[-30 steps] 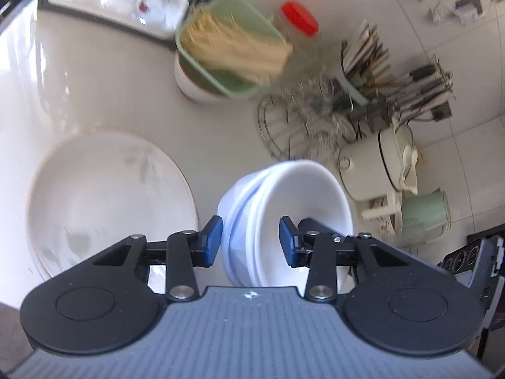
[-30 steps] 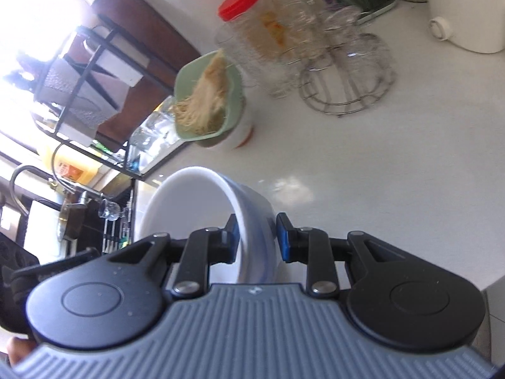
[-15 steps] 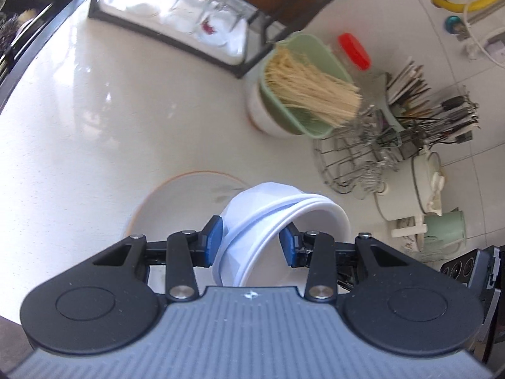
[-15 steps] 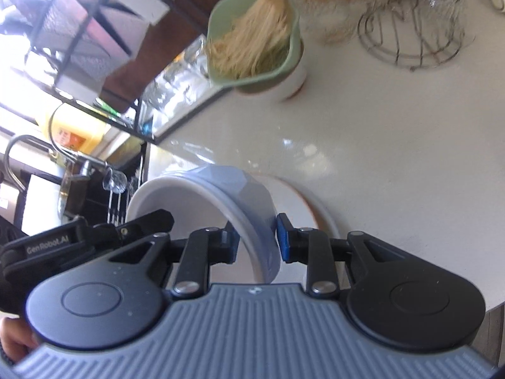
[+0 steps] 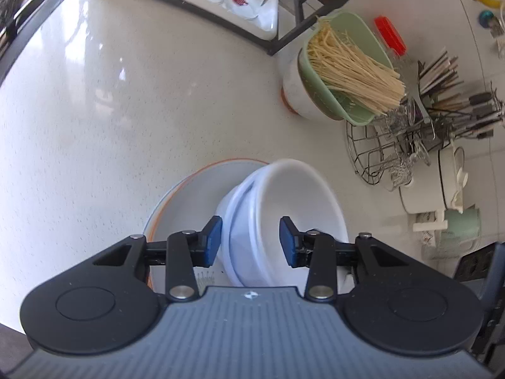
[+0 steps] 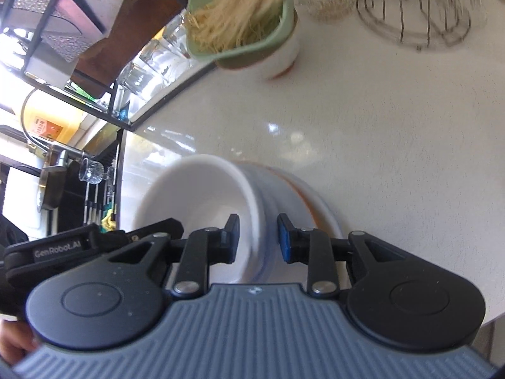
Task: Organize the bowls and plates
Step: 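Carry the nested bowls onto the plate stack with the left gripper, then open the left gripper and lift it away from the bowls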
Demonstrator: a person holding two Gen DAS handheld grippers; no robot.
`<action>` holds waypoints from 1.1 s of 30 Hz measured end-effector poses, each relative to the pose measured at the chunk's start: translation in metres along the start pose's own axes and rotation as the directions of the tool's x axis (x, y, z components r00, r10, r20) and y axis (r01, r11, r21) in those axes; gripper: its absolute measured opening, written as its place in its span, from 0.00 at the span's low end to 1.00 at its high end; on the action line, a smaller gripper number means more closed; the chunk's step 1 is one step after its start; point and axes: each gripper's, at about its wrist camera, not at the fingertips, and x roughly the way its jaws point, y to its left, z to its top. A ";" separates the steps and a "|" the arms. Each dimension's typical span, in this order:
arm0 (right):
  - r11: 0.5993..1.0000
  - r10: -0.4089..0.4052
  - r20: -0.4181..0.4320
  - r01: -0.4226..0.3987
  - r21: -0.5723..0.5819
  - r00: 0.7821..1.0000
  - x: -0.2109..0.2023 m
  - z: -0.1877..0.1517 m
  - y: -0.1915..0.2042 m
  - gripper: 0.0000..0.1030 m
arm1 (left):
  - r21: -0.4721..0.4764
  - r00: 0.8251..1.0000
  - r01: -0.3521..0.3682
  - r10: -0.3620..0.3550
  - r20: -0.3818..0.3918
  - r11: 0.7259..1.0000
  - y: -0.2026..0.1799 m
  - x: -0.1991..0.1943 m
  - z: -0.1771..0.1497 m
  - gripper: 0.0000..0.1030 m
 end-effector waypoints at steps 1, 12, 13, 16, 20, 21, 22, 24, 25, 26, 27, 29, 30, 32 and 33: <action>1.000 0.005 0.011 -0.004 -0.016 1.000 -0.003 0.001 0.001 0.29 | 0.015 1.000 -0.011 0.010 0.004 1.000 -0.002 -0.001 0.001 0.47; 0.989 0.062 0.157 -0.039 -0.142 0.986 -0.059 0.005 0.008 0.29 | 0.129 0.983 -0.123 0.103 0.150 0.984 -0.039 -0.052 -0.013 0.52; 0.987 0.073 0.171 -0.046 -0.156 0.983 -0.065 0.006 0.010 0.29 | 0.145 0.980 -0.132 0.107 0.170 0.981 -0.046 -0.059 -0.016 0.52; 0.978 0.103 0.208 -0.061 -0.200 0.973 -0.086 0.006 0.015 0.29 | 0.182 0.966 -0.156 0.112 0.233 0.971 -0.066 -0.081 -0.028 0.52; 0.962 0.144 0.249 -0.076 -0.263 0.958 -0.119 0.003 0.018 0.29 | 0.224 0.946 -0.181 0.106 0.308 0.958 -0.095 -0.110 -0.049 0.54; 0.958 0.148 0.260 -0.072 -0.279 0.954 -0.127 0.001 0.018 0.29 | 0.230 0.940 -0.186 0.105 0.325 0.955 -0.102 -0.116 -0.055 0.54; 0.953 0.152 0.271 -0.069 -0.294 0.950 -0.134 0.000 0.018 0.29 | 0.237 0.934 -0.190 0.101 0.342 0.953 -0.109 -0.123 -0.061 0.55; 0.946 0.162 0.293 -0.064 -0.317 0.942 -0.149 -0.003 0.017 0.29 | 0.248 0.922 -0.200 0.096 0.374 0.948 -0.121 -0.135 -0.074 0.56; 0.943 0.167 0.305 -0.062 -0.327 0.937 -0.157 -0.006 0.016 0.29 | 0.251 0.916 -0.203 0.093 0.389 0.946 -0.126 -0.140 -0.080 0.58; 0.940 0.173 0.319 -0.059 -0.336 0.932 -0.164 -0.008 0.015 0.29 | 0.253 0.912 -0.204 0.089 0.401 0.946 -0.130 -0.144 -0.085 0.59; 0.937 0.177 0.334 -0.056 -0.344 0.926 -0.172 -0.010 0.013 0.29 | 0.254 0.908 -0.204 0.085 0.411 0.945 -0.134 -0.148 -0.091 0.60; 0.933 0.182 0.361 -0.044 -0.358 0.915 -0.185 -0.016 0.010 0.29 | 0.259 0.898 -0.213 0.085 0.432 0.942 -0.142 -0.157 -0.103 0.63; 0.930 0.184 0.373 -0.038 -0.366 0.909 -0.191 -0.019 0.009 0.29 | 0.263 0.892 -0.226 0.091 0.443 0.938 -0.146 -0.159 -0.108 0.64; 0.925 0.182 0.396 -0.020 -0.381 0.900 -0.201 -0.026 0.006 0.35 | 0.257 0.880 -0.244 0.102 0.464 0.935 -0.150 -0.164 -0.118 0.73; 0.922 0.183 0.405 -0.014 -0.386 0.896 -0.206 -0.030 0.004 0.41 | 0.253 0.874 -0.247 0.102 0.475 0.935 -0.151 -0.166 -0.123 0.75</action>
